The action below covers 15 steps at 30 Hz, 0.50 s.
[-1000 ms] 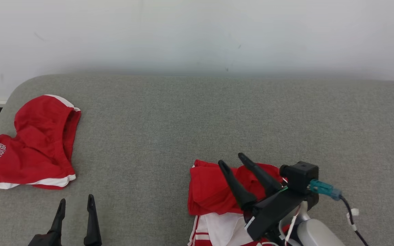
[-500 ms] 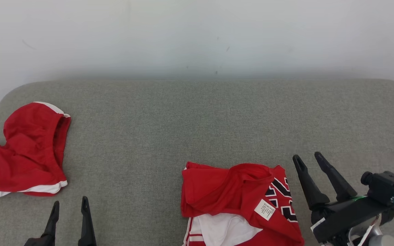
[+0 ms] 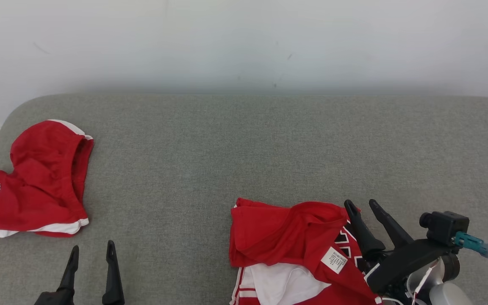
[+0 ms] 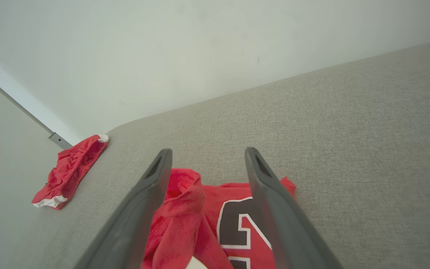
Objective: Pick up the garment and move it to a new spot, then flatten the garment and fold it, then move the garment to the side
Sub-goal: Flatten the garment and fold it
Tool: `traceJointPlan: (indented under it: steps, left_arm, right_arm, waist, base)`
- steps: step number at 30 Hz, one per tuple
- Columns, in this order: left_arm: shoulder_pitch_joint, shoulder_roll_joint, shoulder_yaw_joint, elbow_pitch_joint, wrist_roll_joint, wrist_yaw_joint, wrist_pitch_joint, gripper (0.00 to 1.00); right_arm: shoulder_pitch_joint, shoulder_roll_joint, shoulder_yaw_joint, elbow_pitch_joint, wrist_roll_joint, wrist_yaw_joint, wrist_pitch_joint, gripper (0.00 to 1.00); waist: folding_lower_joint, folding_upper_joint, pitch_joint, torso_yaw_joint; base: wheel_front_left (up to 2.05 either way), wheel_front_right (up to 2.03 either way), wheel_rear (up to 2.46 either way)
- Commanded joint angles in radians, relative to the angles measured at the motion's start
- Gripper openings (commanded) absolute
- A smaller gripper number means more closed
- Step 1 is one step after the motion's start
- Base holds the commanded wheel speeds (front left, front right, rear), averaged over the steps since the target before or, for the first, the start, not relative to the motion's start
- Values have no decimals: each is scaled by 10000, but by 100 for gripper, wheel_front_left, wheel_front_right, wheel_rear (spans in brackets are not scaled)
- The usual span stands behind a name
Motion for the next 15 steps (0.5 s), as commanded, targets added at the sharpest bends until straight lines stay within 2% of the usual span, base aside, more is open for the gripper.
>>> traceJointPlan:
  steps: [1,3,4,5,6,7,8,15]
  left_arm:
    - [-85,-16,-10,40,-13,-48,-33,100]
    - [-139,-19,-20,82,-12,-60,-33,100]
    - [-168,-20,-26,109,-9,-85,-32,100]
    - [-189,-19,-12,132,-11,-108,-33,100]
    - [-212,-22,-5,156,-9,-128,-32,100]
    - [-222,-20,2,177,-6,-143,-33,100]
    - [-221,-19,18,201,-2,-136,-33,100]
    - [-80,-52,102,253,22,-136,-33,100]
  right_arm:
    - [-228,28,83,263,49,-26,-73,100]
    - [-506,51,234,690,132,-26,-99,100]
    - [-601,54,315,936,178,-26,-50,93]
    - [-699,42,442,1139,210,-26,-15,65]
    - [-808,40,510,1290,264,-26,-42,43]
    - [-885,38,603,1437,300,-26,-31,26]
    - [-923,61,671,1558,374,-26,-24,0]
    - [-981,19,1186,1491,638,-26,-287,0]
  waist:
    - [0,-1,62,94]
    - [0,-1,105,186]
    - [0,-1,127,240]
    - [0,-1,139,283]
    - [0,-1,154,335]
    - [0,-1,160,375]
    - [0,-1,159,414]
    - [0,-1,75,472]
  base:
    - [0,0,0]
    - [0,0,0]
    - [0,0,0]
    - [0,0,0]
    - [0,0,0]
    - [0,0,0]
    - [0,0,0]
    - [0,0,0]
